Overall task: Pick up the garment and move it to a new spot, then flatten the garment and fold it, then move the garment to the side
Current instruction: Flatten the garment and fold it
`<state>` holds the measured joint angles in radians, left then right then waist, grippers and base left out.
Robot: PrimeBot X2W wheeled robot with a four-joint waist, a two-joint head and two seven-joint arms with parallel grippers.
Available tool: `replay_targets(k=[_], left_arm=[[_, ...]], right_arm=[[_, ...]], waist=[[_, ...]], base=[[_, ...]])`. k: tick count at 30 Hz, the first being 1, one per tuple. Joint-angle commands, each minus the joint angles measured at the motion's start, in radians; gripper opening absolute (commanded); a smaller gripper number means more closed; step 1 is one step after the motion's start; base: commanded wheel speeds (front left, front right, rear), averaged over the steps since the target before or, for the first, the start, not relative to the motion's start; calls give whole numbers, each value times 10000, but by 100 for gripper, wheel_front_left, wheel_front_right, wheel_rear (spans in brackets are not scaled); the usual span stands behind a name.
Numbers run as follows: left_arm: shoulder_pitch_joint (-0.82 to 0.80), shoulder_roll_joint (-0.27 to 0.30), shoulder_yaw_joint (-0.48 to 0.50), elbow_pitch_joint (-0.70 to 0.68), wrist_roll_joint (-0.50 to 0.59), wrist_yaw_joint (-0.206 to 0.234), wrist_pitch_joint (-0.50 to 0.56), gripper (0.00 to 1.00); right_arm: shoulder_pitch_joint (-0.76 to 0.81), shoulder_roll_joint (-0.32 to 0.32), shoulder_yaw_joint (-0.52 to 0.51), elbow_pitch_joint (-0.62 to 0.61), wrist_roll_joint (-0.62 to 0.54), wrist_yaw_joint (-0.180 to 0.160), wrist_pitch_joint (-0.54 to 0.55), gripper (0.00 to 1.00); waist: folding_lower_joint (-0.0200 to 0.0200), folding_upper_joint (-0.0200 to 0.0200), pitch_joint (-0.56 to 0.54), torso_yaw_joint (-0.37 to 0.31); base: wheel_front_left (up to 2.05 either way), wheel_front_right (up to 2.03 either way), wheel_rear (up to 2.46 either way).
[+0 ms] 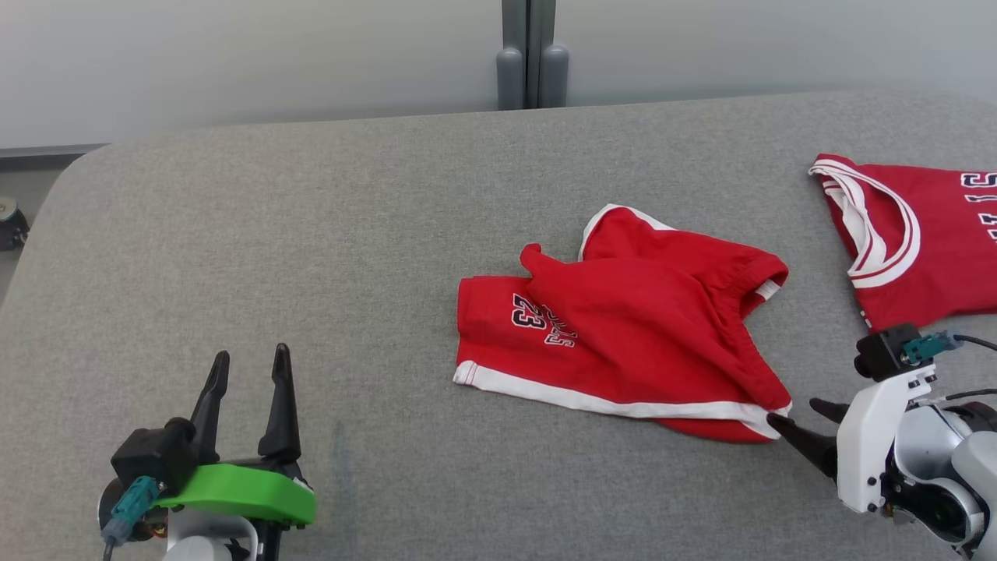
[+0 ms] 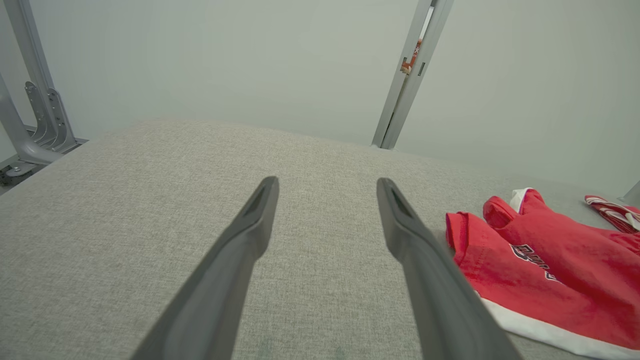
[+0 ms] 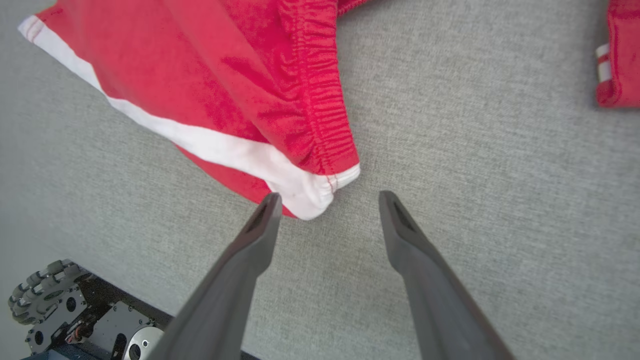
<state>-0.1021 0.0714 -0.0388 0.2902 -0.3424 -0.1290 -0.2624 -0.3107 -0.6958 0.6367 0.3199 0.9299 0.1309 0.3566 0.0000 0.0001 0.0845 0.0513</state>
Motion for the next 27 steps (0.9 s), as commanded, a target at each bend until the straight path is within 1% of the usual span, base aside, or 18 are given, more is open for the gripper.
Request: replay_targets(k=[1, 7, 10, 11, 15, 18, 20, 24, 27], left_arm=[[45, 79, 1, 12, -51, -33, -28, 100], [159, 148, 118, -54, -27, -33, -28, 100], [192, 165, 278, -169, 23, -33, -28, 100], [206, 161, 308, -198, 32, -33, -28, 100], [302, 159, 502, -390, 115, -33, -26, 100], [384, 139, 565, -562, 178, -34, -28, 100], [498, 118, 548, -652, 199, -34, -26, 100], [608, 87, 574, -942, 326, -34, -28, 100], [769, 86, 575, -1196, 664, -34, -26, 100]], right_arm=[[143, 61, -201, -185, 56, -2, -207, 100], [423, -246, -1479, -1298, 368, -4, -1132, 100], [490, -142, -2244, -1648, -267, -4, -2134, 100], [524, 15, -2437, -1686, -503, -4, -2488, 100], [765, 1005, -3102, -1765, -1498, -2, -4029, 100], [1001, 1786, -3457, -1473, -2448, -2, -5092, 100], [1203, 2412, -3626, -1237, -2853, -2, -5641, 100], [1591, 3124, -3999, -652, -3722, -7, -6089, 100], [1781, 3442, -4187, -386, -4169, -7, -6190, 100]], waist=[[0, -1, -29, -26], [0, -1, -128, -105], [0, -1, -229, -172], [0, -1, -262, -184], [0, -1, -469, -215], [0, -1, -656, -231], [0, -1, -797, -238], [0, -1, -1006, -198], [0, -1, -1126, -165]], base=[[0, 0, 0], [0, 0, 0], [0, 0, 0], [0, 0, 0], [0, 0, 0], [0, 0, 0], [0, 0, 0], [0, 0, 0], [0, 0, 0]])
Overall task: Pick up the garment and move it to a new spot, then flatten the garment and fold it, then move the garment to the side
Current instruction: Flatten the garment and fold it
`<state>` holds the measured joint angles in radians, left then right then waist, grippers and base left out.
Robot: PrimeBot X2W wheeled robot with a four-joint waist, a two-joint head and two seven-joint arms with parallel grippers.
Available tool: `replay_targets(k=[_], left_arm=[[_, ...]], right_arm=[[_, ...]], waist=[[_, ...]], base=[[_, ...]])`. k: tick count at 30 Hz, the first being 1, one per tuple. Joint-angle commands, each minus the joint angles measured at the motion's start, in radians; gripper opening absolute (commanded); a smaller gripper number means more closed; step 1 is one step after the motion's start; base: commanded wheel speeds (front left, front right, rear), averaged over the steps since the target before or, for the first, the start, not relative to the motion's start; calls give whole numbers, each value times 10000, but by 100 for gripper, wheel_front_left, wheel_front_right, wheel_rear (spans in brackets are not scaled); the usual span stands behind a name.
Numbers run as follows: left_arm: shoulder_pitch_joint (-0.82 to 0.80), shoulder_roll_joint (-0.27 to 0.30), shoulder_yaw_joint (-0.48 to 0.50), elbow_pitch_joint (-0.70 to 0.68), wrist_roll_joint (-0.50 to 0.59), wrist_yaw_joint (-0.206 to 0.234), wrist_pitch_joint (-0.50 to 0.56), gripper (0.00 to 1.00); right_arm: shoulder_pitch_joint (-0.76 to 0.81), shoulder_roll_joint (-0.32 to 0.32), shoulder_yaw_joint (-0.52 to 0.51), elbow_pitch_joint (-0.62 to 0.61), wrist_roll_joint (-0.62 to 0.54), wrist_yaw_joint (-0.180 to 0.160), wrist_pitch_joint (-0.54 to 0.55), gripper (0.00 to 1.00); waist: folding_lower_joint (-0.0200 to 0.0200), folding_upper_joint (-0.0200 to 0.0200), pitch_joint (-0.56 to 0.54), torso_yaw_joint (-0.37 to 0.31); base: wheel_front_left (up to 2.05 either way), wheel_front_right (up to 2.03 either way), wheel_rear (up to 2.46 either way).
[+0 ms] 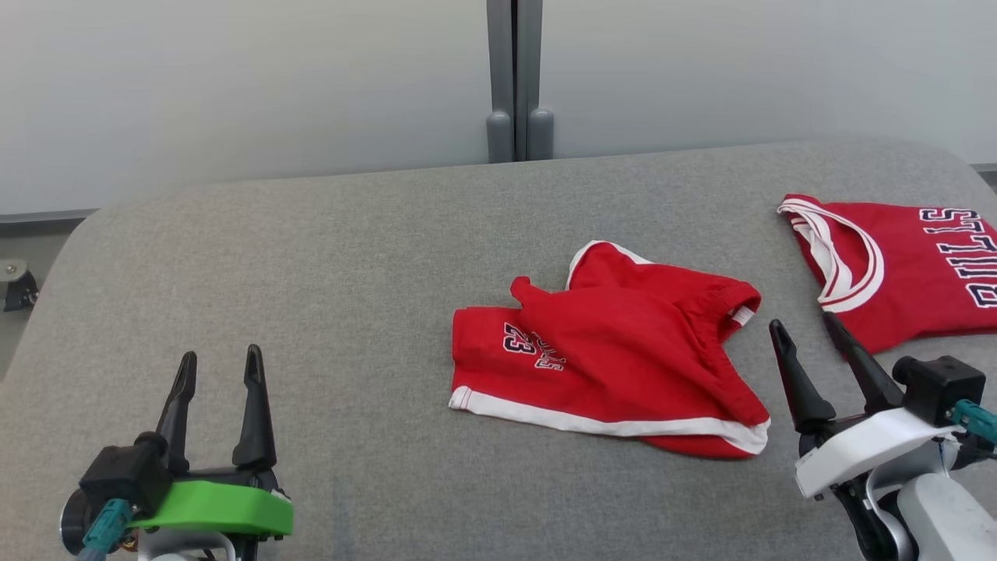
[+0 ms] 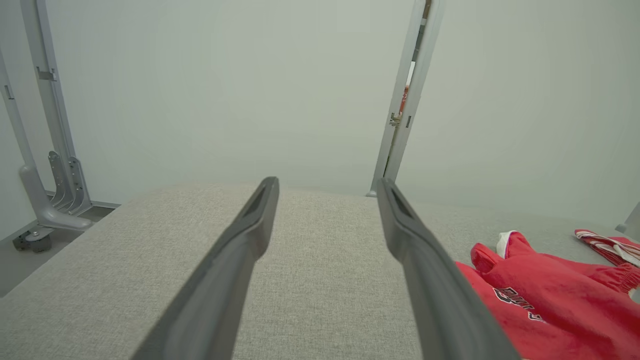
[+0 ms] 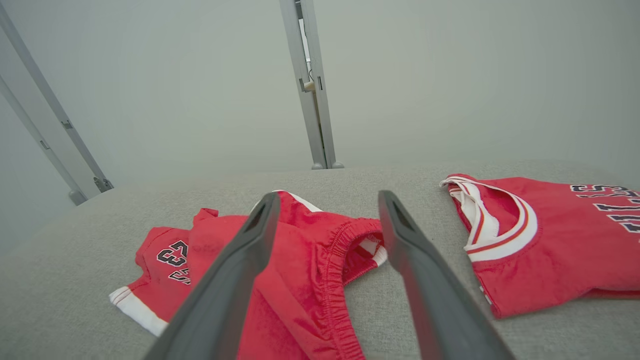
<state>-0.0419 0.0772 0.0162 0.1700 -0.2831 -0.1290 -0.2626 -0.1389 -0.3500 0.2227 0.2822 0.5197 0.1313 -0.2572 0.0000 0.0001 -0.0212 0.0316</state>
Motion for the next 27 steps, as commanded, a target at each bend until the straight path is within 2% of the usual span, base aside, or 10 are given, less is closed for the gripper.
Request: replay_targets(k=[1, 10, 27], left_arm=[[227, 11, 25, -54, 185, -34, -24, 100], [483, -94, -8, 57, 509, -34, -24, 100], [360, -140, -11, 66, 465, -34, -24, 100]], right_arm=[[131, 78, -87, 76, -225, -11, -76, 100], [153, 523, -490, -160, -976, -11, -79, 100], [253, 616, -601, -108, -1111, -11, -83, 100]], waist=[[0, -1, -103, 32], [0, -1, -200, -63], [0, -1, -152, -59]], base=[[0, 0, 0], [0, 0, 0], [0, 0, 0]])
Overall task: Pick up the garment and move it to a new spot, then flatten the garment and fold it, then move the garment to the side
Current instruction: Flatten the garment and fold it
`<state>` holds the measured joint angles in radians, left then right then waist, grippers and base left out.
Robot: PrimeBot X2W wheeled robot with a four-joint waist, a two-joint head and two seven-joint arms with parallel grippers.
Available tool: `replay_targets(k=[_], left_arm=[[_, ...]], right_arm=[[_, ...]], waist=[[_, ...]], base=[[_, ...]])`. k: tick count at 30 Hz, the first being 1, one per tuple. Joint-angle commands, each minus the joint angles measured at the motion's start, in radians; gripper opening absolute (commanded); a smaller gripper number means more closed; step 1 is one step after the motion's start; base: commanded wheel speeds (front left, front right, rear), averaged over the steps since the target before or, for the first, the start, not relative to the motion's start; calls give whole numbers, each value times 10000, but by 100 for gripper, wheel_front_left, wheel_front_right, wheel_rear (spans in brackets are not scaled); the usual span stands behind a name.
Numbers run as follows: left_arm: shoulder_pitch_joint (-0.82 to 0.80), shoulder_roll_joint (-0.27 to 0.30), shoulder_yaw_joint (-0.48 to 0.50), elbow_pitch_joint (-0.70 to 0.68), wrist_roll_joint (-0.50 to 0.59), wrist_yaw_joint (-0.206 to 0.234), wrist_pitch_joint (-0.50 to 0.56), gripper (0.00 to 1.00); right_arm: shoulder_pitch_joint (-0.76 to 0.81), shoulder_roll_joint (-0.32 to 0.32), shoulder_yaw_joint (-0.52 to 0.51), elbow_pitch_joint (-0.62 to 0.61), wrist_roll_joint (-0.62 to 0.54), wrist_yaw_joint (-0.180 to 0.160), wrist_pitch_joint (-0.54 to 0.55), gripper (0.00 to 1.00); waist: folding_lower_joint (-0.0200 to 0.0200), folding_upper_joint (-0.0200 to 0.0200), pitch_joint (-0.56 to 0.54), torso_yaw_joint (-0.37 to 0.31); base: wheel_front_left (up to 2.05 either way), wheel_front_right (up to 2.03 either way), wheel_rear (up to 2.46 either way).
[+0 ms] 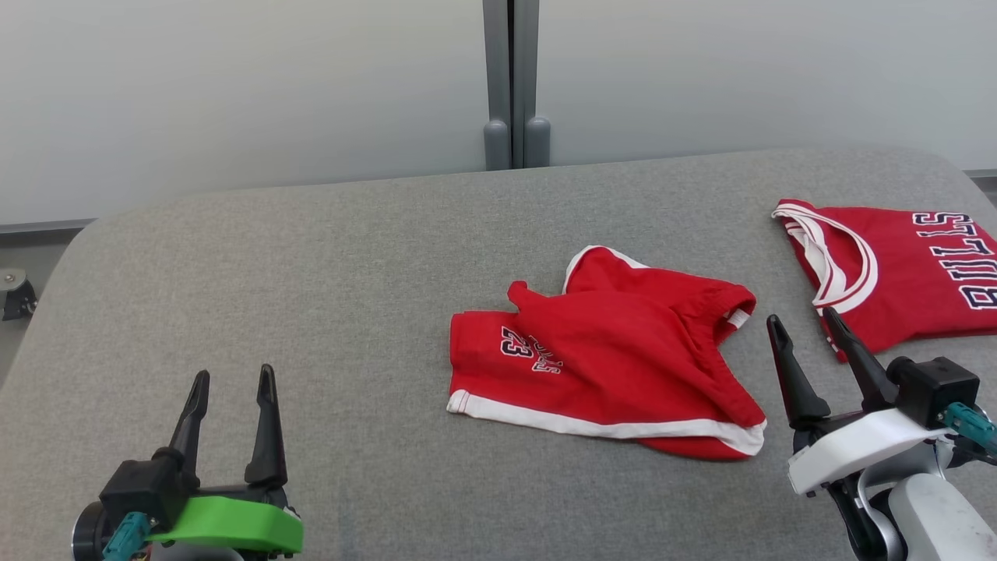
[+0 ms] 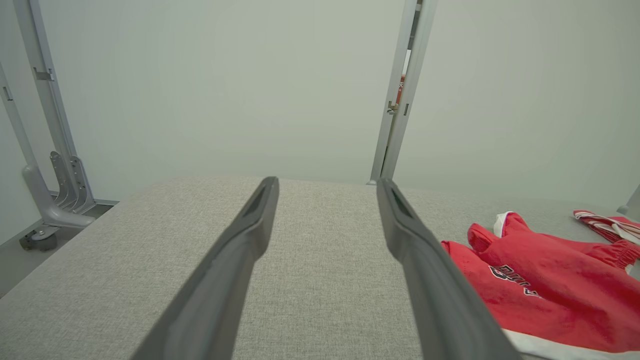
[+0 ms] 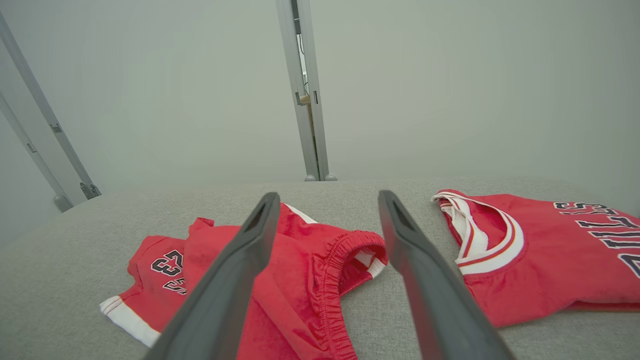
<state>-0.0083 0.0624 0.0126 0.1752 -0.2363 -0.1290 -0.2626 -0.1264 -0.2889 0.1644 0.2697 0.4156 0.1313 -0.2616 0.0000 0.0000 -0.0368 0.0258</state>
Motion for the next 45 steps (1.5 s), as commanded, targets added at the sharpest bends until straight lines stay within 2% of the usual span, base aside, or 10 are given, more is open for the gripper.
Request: replay_targets(k=[1, 8, 14, 16, 21, 25, 31, 36, 43, 45], left_arm=[[18, 11, 35, 20, -8, -34, -24, 100], [-8, 27, -37, 105, -62, -34, -24, 100], [-118, 80, -281, 374, -447, -34, -23, 100], [-175, 154, -600, 663, -633, -34, 68, 100], [-532, 438, -1733, 1202, -1532, -32, 1063, 100], [-1071, 652, -2682, 1530, -1985, -32, 1993, 100], [-2182, 728, -3946, 2163, -2404, -32, 3036, 100], [-3223, 623, -4820, 2923, -2748, -32, 3398, 100], [-4273, 448, -5364, 4424, -2996, -22, 3732, 100], [-4410, 354, -5498, 4762, -3110, -20, 3697, 100]], right_arm=[[113, -1, -23, 27, -66, -11, -39, 100], [78, -80, -50, 45, -81, -11, -39, 100], [187, -492, 198, 389, 35, -11, -2, 100], [215, -745, 441, 600, 230, -11, 266, 100], [300, -1350, 1474, 1122, 1212, -11, 1783, 100], [-197, -1472, 2025, 1428, 1739, -11, 2298, 100], [-1126, -1433, 2749, 2238, 2082, -11, 2610, 100], [-1784, -1478, 3262, 2848, 2253, -11, 2589, 100], [-2368, -1406, 4065, 3354, 2484, -11, 2398, 100], [-2448, -1384, 4314, 3478, 2567, -11, 2354, 92]], waist=[[0, 0, 12, -5], [0, 0, 96, -59], [0, 0, 245, -184], [0, 0, 291, -228], [0, 0, 564, -293], [0, 0, 955, -348], [0, 0, 1677, -327], [0, 0, 2167, -276], [0, 0, 2525, -396], [0, 0, 2568, -428]], base=[[0, 0, 0], [0, 0, 0], [0, 0, 0], [0, 0, 0], [0, 0, 0], [0, 0, 0], [0, 0, 0], [0, 0, 0], [0, 0, 0], [0, 0, 0]])
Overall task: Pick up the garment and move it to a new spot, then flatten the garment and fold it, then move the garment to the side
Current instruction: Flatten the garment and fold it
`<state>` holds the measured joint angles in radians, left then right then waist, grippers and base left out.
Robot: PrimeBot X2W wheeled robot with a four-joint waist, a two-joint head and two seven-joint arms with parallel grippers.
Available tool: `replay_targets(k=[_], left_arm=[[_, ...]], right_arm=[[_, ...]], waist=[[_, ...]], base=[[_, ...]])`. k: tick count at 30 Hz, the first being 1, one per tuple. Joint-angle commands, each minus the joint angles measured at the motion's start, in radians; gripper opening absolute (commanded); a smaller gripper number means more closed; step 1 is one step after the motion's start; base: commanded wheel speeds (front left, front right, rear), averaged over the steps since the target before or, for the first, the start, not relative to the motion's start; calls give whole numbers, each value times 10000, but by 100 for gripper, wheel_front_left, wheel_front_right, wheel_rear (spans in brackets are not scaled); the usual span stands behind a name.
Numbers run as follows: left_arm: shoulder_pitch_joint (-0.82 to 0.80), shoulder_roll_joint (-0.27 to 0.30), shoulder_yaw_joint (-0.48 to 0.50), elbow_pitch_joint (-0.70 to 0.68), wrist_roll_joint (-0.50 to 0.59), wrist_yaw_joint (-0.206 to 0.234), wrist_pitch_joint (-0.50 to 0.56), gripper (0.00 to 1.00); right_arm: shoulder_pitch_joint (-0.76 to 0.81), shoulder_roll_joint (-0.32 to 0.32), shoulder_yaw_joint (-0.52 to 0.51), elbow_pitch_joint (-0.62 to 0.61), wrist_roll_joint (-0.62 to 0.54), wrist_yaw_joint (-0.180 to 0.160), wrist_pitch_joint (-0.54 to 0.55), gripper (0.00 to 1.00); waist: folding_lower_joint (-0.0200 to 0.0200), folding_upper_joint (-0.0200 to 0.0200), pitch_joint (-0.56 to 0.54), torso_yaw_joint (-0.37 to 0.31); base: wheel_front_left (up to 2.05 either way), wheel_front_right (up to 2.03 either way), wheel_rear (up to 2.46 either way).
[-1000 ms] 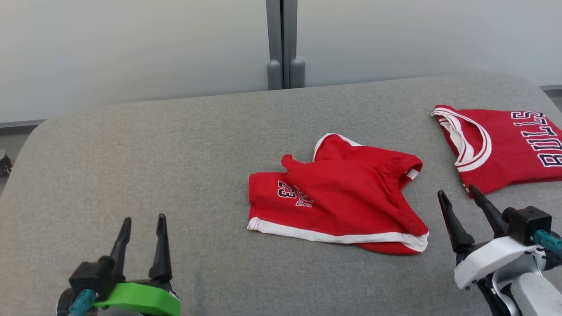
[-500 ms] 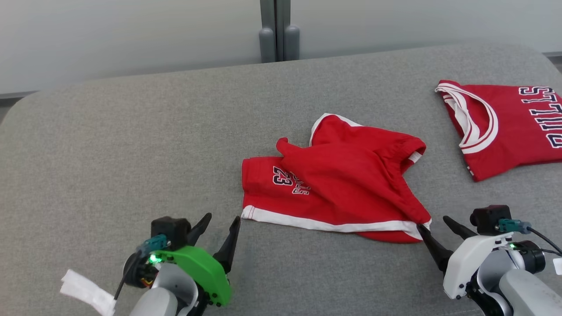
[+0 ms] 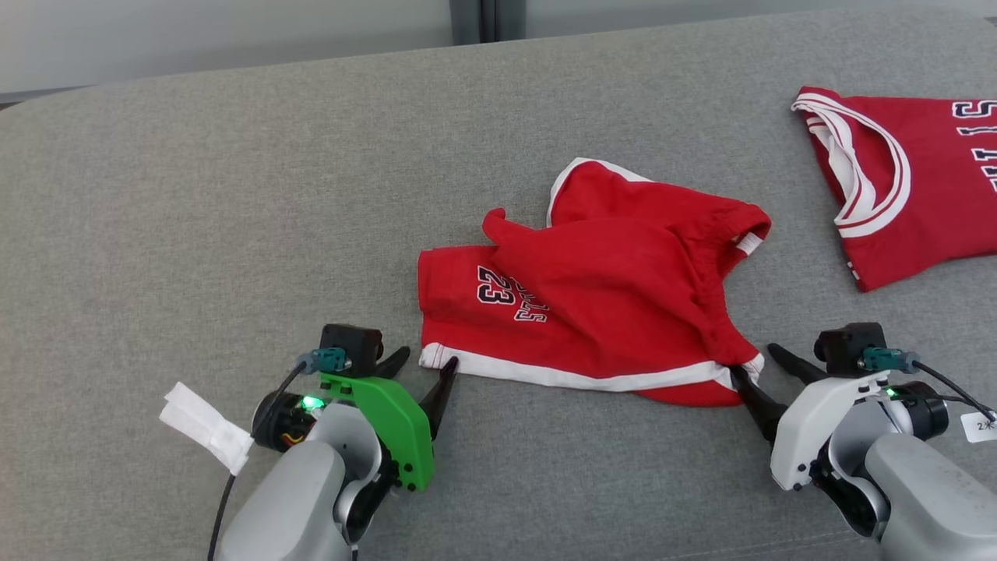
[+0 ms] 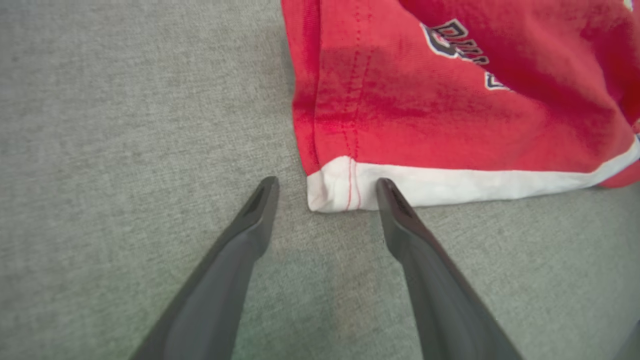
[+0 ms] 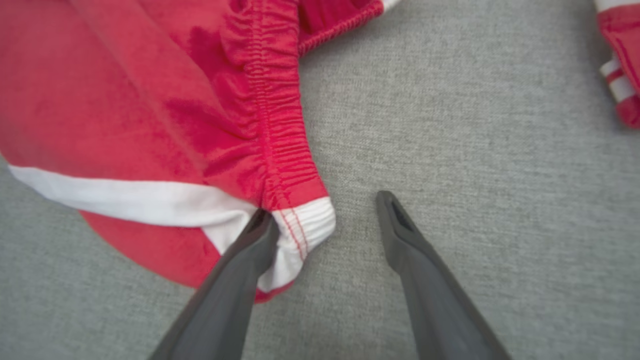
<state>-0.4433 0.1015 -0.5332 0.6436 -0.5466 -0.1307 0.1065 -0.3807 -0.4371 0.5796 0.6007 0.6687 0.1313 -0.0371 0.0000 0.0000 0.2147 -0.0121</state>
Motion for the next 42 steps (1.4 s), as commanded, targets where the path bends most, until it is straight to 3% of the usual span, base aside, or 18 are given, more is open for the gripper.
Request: replay_targets(k=[1, 4, 7, 9, 10, 11, 12, 13, 14, 23, 31, 36, 42], left_arm=[[-126, -65, -113, 250, -54, -3, -29, 100], [-269, -137, -349, 619, -204, -3, -131, 100], [-323, -243, -702, 954, -485, -5, -8, 100], [-311, -274, -943, 1124, -648, -6, 108, 95], [-304, -278, -1025, 1170, -728, -6, 145, 83], [-301, -286, -1144, 1214, -843, -6, 167, 53], [-301, -286, -1223, 1235, -933, -8, 139, 37], [-310, -258, -1273, 1226, -1012, -8, 6, 12], [-311, -226, -1308, 1234, -1059, -8, -60, 0], [-400, 140, -1318, 1167, -1337, -1, -1115, 0], [-216, 810, -781, 28, -1710, 40, -1722, 0], [-362, 1669, -522, -1297, -1933, 61, -1005, 0], [-1739, 2429, -370, -2063, -2174, 67, 561, 0]], right_arm=[[57, 108, 294, 249, 102, -11, 78, 85], [3, 99, 606, 435, 280, -11, 6, 70], [-4, 65, 1000, 516, 468, -6, 15, 35], [-48, 15, 1233, 499, 589, -6, -54, 0], [-70, -11, 1315, 484, 645, -6, -86, 0], [-80, -40, 1426, 450, 713, -4, -139, 0], [-88, -56, 1510, 402, 746, -3, -252, 0], [-106, -85, 1564, 357, 799, -3, -390, 0], [-120, -114, 1600, 329, 838, -3, -493, 0], [-203, -305, 1730, 175, 1179, -4, -1507, 0], [-109, -703, 1300, -954, 1537, -6, -2160, 0], [-216, -1032, 987, -1843, 1719, -8, -2178, 0], [-1631, -1293, 1153, -2460, 2073, -12, -1196, 0]], waist=[[0, 0, 67, -60], [0, 0, 66, -71], [0, 0, 51, -61], [0, 0, 28, -51], [0, 0, 13, -47], [0, 0, -19, -40], [0, 0, -49, -35], [0, 0, -98, -29], [0, 0, -142, -25], [0, 0, -722, 3], [0, 0, -1140, 144], [0, 0, -1070, 265], [0, 0, -327, 263]], base=[[0, 0, 0], [0, 0, 0], [0, 0, 0], [0, 0, 0], [0, 0, 0], [0, 0, 0], [0, 0, 0], [0, 0, 0], [0, 0, 0], [0, 0, 0], [0, 0, 0], [0, 0, 0], [0, 0, 0]])
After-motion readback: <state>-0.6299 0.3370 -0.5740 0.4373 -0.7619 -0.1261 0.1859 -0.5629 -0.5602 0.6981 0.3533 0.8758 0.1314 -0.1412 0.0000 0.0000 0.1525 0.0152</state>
